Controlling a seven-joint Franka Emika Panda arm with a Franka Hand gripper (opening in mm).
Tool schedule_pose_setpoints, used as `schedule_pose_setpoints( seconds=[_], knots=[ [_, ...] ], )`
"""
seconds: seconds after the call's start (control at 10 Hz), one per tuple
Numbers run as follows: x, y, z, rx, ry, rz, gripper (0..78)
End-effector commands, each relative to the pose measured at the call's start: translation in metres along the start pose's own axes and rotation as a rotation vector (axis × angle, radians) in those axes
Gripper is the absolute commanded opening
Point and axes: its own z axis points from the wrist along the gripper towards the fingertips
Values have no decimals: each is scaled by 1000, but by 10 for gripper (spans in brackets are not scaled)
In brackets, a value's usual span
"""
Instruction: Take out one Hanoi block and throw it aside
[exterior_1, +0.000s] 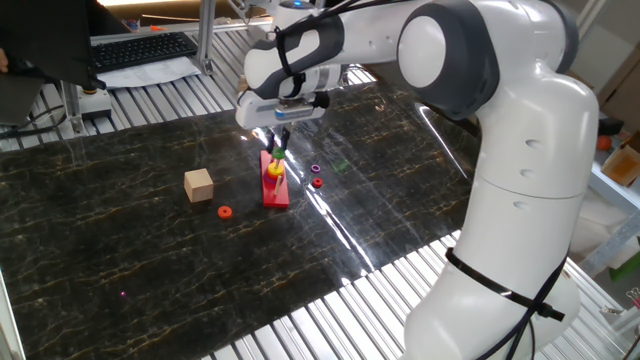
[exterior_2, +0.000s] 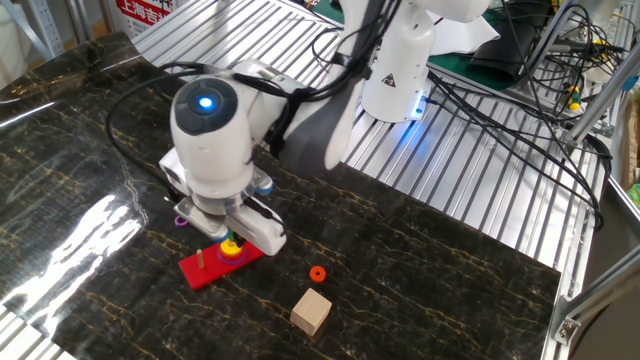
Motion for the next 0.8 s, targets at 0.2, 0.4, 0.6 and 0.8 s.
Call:
schedule_pose_setpoints(
  seconds=[0.2,0.4,0.6,0.8],
  knots=[
    [-14,25,-16,-1,7,31,24],
    [-24,33,-13,-6,1,40,24],
    [-34,43,-11,-7,-8,49,24],
    [-38,49,-6,-14,-27,56,24]
  ],
)
